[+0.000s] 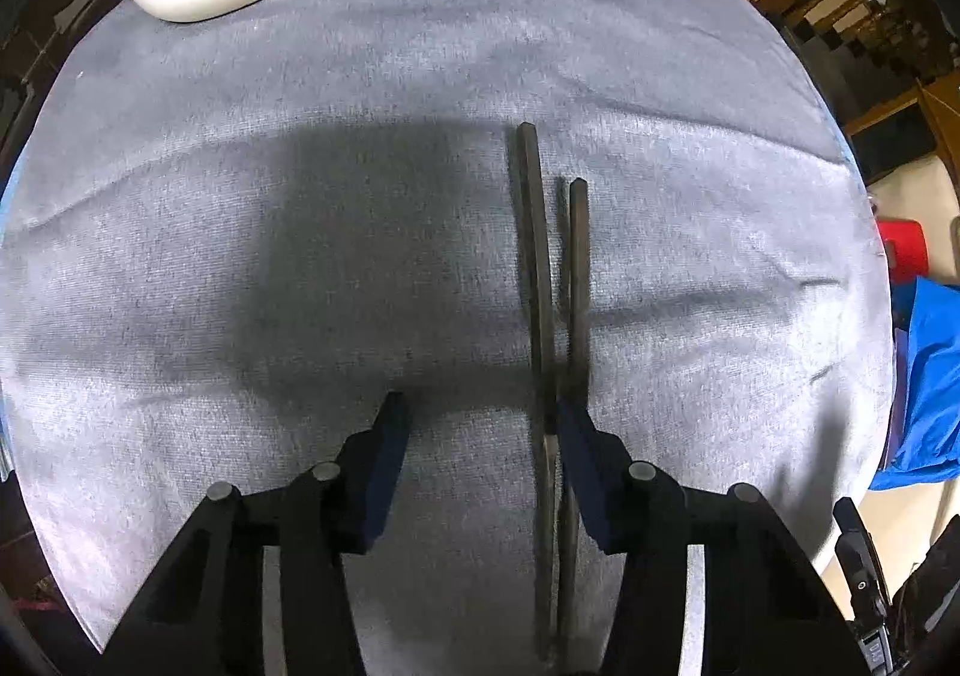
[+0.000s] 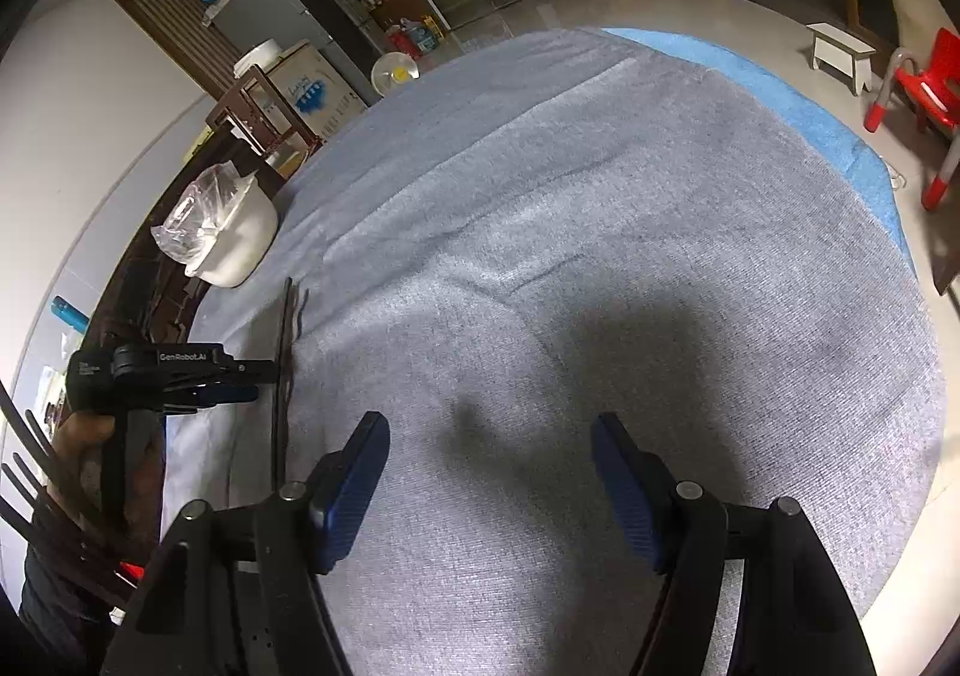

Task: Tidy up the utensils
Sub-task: 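Close the left gripper on one dark rod while the right gripper closes on another, then lift both held rods off the cloth and carry them toward the holder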

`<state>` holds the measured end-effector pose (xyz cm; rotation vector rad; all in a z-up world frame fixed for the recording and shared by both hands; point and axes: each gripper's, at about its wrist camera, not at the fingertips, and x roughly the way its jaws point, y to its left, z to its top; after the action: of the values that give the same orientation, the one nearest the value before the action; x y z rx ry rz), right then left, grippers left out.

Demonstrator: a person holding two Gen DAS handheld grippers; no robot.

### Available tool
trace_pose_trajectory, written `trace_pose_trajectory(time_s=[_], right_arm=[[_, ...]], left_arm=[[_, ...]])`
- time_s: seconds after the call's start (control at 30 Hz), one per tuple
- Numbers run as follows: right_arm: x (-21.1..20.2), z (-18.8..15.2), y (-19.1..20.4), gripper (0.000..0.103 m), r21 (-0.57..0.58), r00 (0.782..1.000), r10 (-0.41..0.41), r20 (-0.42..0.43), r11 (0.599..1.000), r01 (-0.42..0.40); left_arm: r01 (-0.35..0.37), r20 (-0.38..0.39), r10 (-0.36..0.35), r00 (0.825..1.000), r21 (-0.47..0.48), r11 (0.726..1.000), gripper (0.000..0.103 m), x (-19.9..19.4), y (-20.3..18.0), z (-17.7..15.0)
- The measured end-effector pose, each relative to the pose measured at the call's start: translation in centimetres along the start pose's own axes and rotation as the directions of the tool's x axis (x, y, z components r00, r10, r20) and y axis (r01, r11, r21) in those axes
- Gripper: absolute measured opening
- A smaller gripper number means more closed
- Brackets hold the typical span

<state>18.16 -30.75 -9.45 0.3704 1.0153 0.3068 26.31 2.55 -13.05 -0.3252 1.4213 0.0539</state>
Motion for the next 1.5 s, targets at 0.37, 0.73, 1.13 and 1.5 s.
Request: trace_pose_trajectory(time_s=[0.37, 0.73, 1.13, 1.5], right_arm=[[1.0, 1.3, 0.8, 0.073, -0.057, 0.998, -0.022, -0.065, 0.998, 0.018], [9.2, 6.8, 8.3, 0.073, -0.137, 0.921, 0.103, -0.377, 0.977, -0.165], [17.5, 7.2, 17.6, 0.044, -0.278, 0.816, -0.01, -0.578, 0.943, -0.185], [19.7, 5.8, 20.0, 0.009, -0.419, 0.81, -0.155, -0.566, 0.9, -0.12]], left_arm=[[-0.113, -0.007, 0.114, 0.993, 0.097, 0.989, 0.008, 0.0, 0.0, -0.2], [-0.161, -0.027, 0.166, 0.986, 0.125, 0.979, 0.007, -0.7, 3.8, -1.8], [-0.14, -0.023, 0.143, 0.989, 0.109, 0.984, 0.007, -1.0, 5.6, -2.0], [-0.139, -0.021, 0.142, 0.99, 0.1, 0.985, 0.007, -0.9, 6.0, -1.8]])
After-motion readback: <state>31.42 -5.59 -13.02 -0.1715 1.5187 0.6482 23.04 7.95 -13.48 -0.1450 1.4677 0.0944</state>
